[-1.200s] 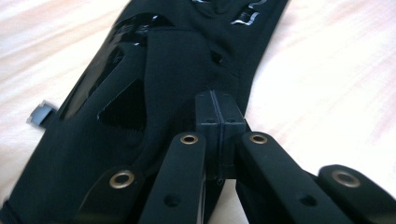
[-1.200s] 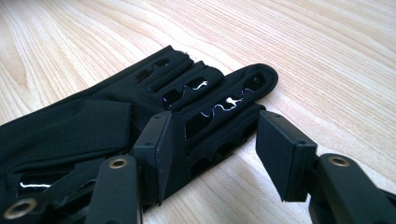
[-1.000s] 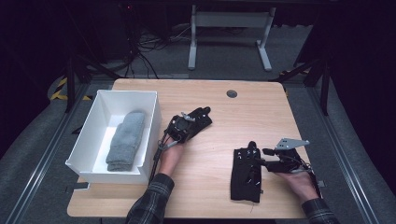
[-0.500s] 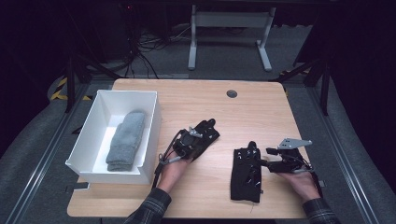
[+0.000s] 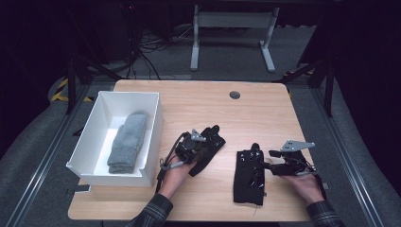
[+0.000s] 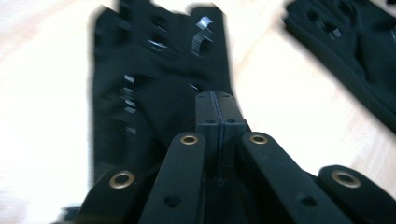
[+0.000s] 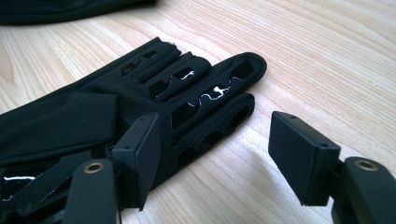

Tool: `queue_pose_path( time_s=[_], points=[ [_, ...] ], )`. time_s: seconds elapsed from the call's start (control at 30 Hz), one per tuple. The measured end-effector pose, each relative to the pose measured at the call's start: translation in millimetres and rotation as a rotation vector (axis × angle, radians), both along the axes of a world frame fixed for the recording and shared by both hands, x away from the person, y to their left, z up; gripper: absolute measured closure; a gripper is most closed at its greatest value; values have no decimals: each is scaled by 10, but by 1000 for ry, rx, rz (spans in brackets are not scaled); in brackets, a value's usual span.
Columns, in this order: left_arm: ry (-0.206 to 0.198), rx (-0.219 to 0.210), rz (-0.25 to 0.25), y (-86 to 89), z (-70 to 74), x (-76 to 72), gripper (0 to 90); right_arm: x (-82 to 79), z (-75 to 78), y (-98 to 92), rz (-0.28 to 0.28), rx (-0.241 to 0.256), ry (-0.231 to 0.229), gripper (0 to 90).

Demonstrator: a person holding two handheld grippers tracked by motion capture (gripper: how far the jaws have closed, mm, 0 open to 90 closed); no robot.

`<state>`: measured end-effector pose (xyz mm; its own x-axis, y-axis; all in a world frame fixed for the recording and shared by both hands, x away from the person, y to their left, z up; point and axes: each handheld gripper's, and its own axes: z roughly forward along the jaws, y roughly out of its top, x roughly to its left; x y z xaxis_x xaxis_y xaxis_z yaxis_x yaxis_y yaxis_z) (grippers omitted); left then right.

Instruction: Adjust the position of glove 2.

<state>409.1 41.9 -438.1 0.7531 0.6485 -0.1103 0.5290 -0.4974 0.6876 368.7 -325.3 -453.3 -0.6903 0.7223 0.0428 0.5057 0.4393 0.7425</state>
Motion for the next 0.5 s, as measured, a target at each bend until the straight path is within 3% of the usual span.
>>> queue_pose_path(
  time_s=[0.23,0.37,0.5],
  points=[
    [-32,1,86,125,-39,128,900,-2,7,-7,0,4,-2,355],
    [-23,15,121,171,-78,154,900,5,-1,-16,-2,2,3,355],
    [14,41,132,185,-141,181,900,5,-1,-22,-1,1,1,355]
  ],
)
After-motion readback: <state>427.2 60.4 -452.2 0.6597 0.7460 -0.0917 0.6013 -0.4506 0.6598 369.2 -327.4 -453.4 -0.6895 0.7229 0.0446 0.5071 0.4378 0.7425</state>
